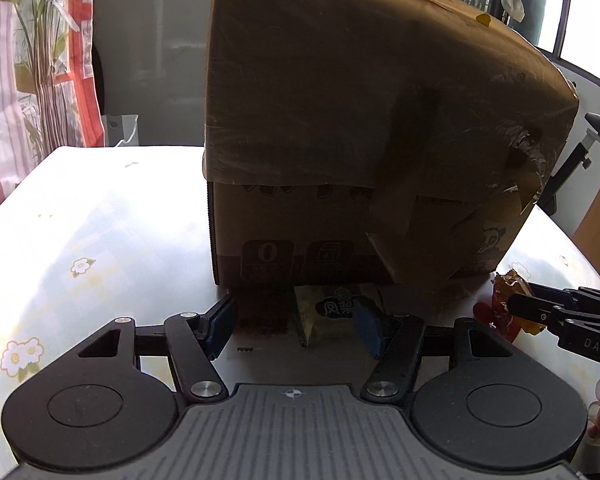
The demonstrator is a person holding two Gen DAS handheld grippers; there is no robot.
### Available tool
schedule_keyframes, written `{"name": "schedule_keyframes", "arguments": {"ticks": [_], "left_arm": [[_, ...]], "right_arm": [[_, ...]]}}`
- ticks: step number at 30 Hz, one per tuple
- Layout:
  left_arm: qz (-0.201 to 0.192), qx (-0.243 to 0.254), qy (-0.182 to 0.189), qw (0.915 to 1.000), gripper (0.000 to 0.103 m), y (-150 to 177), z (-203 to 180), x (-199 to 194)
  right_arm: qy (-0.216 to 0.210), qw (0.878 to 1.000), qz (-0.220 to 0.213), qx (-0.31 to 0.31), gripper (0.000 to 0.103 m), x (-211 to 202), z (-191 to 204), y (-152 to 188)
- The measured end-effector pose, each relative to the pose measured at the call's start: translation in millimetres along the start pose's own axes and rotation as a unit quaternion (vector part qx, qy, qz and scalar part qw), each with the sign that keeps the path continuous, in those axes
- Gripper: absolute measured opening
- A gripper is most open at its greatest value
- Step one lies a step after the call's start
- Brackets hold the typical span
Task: Organize snacks
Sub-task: 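Grasp the green pastry packet with the left tool while the right tool grasps the yellow packet, then carry the green pastry packet and yellow packet into the box with both tools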
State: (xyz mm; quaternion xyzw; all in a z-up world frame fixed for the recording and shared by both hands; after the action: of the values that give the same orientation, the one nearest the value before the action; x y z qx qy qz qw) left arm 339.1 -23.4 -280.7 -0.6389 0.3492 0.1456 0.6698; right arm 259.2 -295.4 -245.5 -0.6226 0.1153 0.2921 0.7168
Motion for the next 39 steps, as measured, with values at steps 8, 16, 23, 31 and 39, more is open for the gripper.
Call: {"name": "schedule_keyframes", "arguments": {"ticks": [8,16,23,31,39], "left_arm": [[0.017,0.022,0.009,0.9996,0.066,-2.4,-23.6,35.7],[0.032,0.026,-0.002,0.9991,0.068,1.4,-26.5,65.0],[0.024,0.042,0.000,0.9988,0.064,7.6,-34.5,64.4],[0.034,0.047,0.019,0.9981,0.064,36.1,-45.7,40.2],[0.036,0.032,0.009,0.9988,0.070,51.0,-44.5,31.2]], "right_arm": [[0.004,1.000,0.001,0.000,0.034,4.0,-0.6,9.2],[0.000,1.000,0.004,-0.013,0.034,10.5,4.3,13.5],[-0.007,1.000,0.005,0.001,0.034,11.8,-2.0,12.2],[-0.006,1.000,0.004,0.001,0.034,13.1,-0.8,12.3],[-0.006,1.000,0.004,-0.001,0.034,14.2,1.6,13.0]]}}
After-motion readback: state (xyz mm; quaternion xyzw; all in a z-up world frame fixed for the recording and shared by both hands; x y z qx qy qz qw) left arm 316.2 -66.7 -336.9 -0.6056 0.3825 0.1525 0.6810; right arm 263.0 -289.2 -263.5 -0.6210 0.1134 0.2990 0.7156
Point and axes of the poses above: each gripper's, at about its wrist camera, not at the fingertips, and x roughly the way its jaws point, z to its left, y to its underside, the point moved 10 cm from there along x, roughly the way its jaws point, and after that the axes turned 3 degrees about x, right-handed, at the moved point
